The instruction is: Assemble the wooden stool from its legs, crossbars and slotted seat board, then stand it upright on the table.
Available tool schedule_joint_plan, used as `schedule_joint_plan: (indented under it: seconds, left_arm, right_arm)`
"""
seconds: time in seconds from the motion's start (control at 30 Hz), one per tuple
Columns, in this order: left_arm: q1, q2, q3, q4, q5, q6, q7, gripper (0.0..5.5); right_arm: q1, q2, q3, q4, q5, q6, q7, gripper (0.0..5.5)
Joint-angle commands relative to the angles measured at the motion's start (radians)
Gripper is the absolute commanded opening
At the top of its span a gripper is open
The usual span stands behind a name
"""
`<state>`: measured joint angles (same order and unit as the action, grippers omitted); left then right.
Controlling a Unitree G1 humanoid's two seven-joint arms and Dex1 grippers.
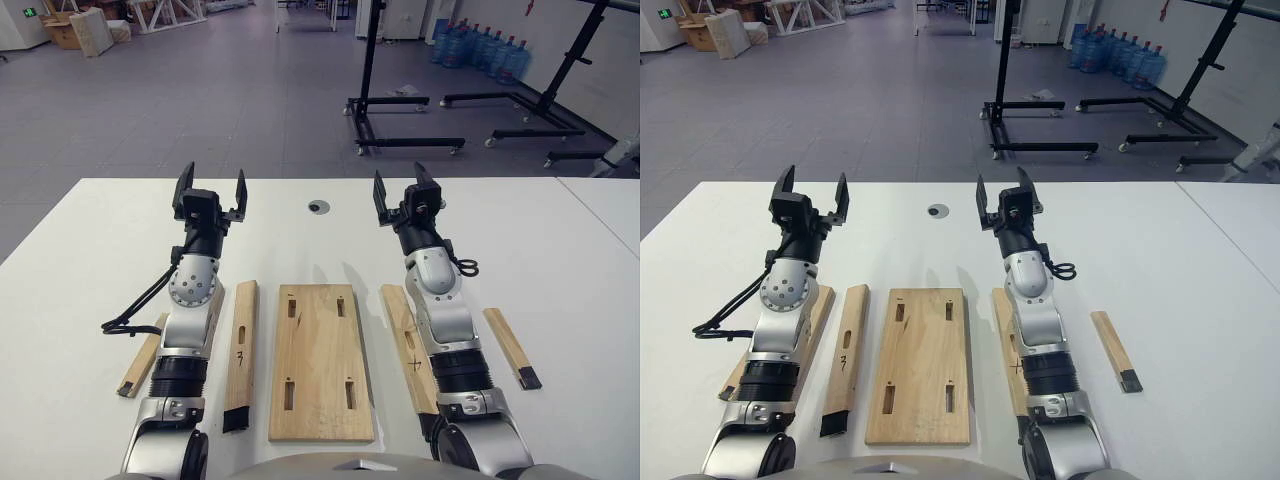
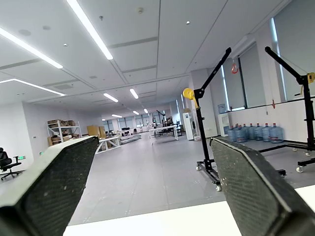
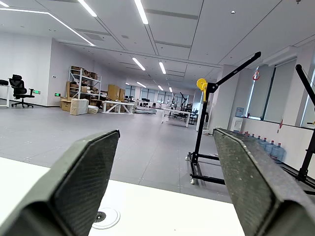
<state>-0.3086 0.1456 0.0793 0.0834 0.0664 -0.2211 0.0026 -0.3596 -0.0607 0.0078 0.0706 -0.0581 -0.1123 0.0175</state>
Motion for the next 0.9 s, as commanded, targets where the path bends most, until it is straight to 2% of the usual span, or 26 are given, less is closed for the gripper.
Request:
schedule_joint_plan:
  seconds: [0.03, 0.9]
  left_arm:
    - [-0.014, -0.003, 0.006, 0.004, -0.036, 0.033, -0.019, 4.17]
    - [-0.011, -0.084, -0.019, 0.022, -0.009, 0.062, 0.066, 4.17]
  right_arm:
    - [-0.013, -0.001, -0.004, 0.022, 0.003, -0.011, 0.0, 3.51]
    - [-0.068, -0.055, -0.055, 0.089, 0.062, -0.023, 0.072, 3.51]
